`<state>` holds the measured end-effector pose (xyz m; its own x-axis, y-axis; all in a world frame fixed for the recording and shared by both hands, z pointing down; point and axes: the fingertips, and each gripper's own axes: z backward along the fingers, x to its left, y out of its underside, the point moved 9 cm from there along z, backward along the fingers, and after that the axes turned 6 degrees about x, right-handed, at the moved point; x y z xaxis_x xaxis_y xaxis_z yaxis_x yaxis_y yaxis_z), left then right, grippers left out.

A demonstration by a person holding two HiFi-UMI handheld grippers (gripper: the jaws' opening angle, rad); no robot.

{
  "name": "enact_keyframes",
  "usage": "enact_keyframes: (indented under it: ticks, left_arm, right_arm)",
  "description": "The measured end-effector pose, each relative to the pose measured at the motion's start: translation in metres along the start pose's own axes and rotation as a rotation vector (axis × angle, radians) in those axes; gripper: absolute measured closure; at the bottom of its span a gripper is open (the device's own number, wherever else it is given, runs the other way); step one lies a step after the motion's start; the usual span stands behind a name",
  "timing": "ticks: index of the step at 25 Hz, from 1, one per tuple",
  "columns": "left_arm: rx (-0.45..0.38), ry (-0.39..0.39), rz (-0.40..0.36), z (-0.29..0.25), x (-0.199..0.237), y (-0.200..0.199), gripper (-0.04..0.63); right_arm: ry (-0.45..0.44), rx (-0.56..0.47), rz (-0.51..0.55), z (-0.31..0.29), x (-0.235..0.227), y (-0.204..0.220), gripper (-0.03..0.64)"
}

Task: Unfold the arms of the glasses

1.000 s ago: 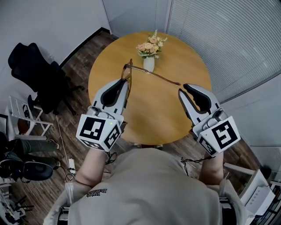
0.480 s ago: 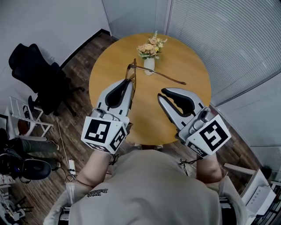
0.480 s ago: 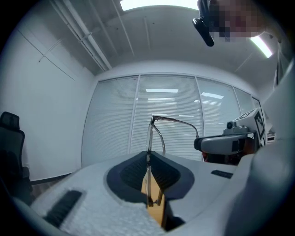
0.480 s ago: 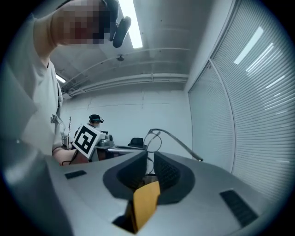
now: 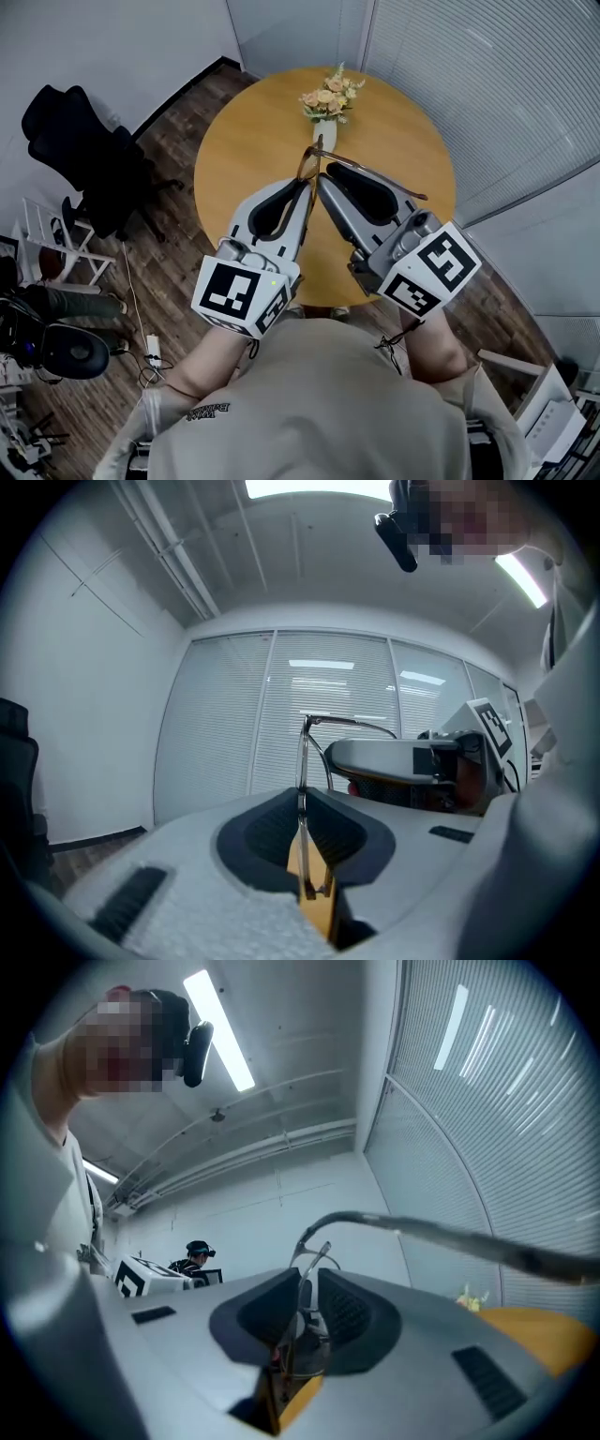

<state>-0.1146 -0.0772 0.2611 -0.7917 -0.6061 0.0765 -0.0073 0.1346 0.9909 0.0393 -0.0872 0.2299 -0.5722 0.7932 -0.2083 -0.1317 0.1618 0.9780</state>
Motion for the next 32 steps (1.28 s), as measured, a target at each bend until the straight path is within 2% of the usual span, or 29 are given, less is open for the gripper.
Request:
enact_keyframes:
  ticks: [6,11,15,22,27,32]
  left_arm:
    - [0.028,-0.019,-0.020,0.002,0.004,0.007,0.554]
    - [0.029,-0.024,-0.008,0.002,0.005,0.010,0.554]
    - [0.027,-0.035,-0.027,0.001,0.007,0.010,0.555]
    - [0.030,-0.046,-0.041,0.001,0.008,0.011,0.554]
    - [0.019,-0.051,0.030,0.003,0.015,0.015,0.554]
    - [-0.003,-0.092,0.071,0.007,0.024,0.015,0.554]
  right_arm:
    - [-0.024,-0.015,-0.016,-0.009,0.003,0.000,0.565]
    - [0.008,-0.007,0.004,-0.017,-0.002,0.002,0.565]
    - [0.029,0.004,0.032,-0.019,-0.003,0.004,0.564]
    - [0.017,0.002,0.003,-0.021,-0.005,0.005,0.565]
    - [0.040,-0.017,-0.010,-0.016,-0.005,0.010,0.565]
    - [0.080,-0.006,0.000,-0.004,-0.009,0.015,0.563]
